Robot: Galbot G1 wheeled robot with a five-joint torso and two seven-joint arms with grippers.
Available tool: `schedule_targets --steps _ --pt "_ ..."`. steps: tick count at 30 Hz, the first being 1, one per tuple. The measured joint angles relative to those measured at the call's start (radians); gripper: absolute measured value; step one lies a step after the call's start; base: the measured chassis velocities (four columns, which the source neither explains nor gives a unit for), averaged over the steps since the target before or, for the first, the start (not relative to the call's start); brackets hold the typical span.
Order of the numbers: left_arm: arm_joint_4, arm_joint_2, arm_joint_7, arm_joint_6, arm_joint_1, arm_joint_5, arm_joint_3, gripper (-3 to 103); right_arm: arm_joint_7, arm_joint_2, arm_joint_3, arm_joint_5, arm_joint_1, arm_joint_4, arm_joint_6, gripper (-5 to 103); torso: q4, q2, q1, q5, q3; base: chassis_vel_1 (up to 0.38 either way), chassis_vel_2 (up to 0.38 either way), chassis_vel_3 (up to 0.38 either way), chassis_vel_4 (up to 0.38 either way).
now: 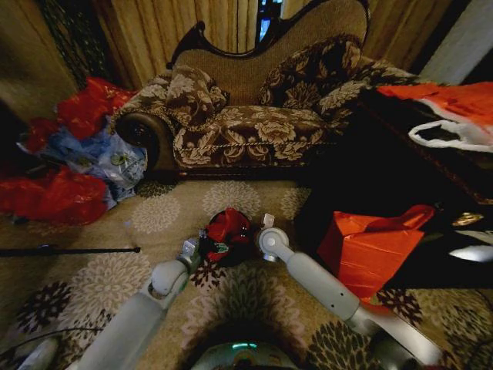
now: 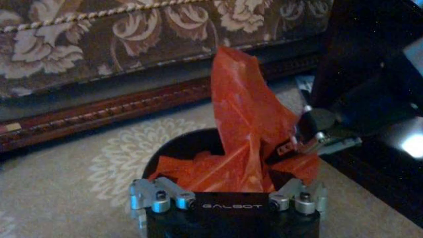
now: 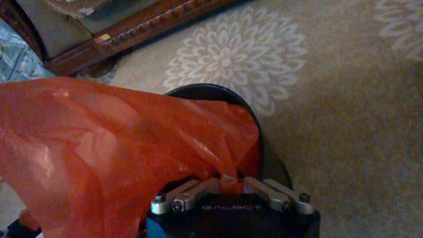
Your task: Place a garbage bag over the trash bin.
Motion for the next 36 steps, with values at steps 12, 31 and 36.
schedule_targets --steps 12,31,36 --pt "0.015 -0.022 -0.017 -0.008 -0.001 -0.001 -0.012 58 0.002 -0.013 -0.001 -0.005 -0.014 0.010 -0.002 0 0.0001 0.000 0.000 0.0000 0.000 0.000 0.000 0.000 0.000" --pt "-0.023 0.089 -0.076 -0.008 -0.065 -0.159 -0.062 7 -0.095 -0.053 -0.005 -0.108 -0.021 0.043 -0.015 0 0.0001 0.000 0.000 -0.0003 0.000 0.000 0.000 0.000 0.000" --pt "-0.039 0.152 -0.089 0.007 -0.131 -0.232 -0.069 0 -0.094 -0.078 0.000 -0.101 -0.019 0.074 -0.030 0 0.0000 0.000 0.000 -0.0001 0.000 0.000 0.000 0.000 0.000"
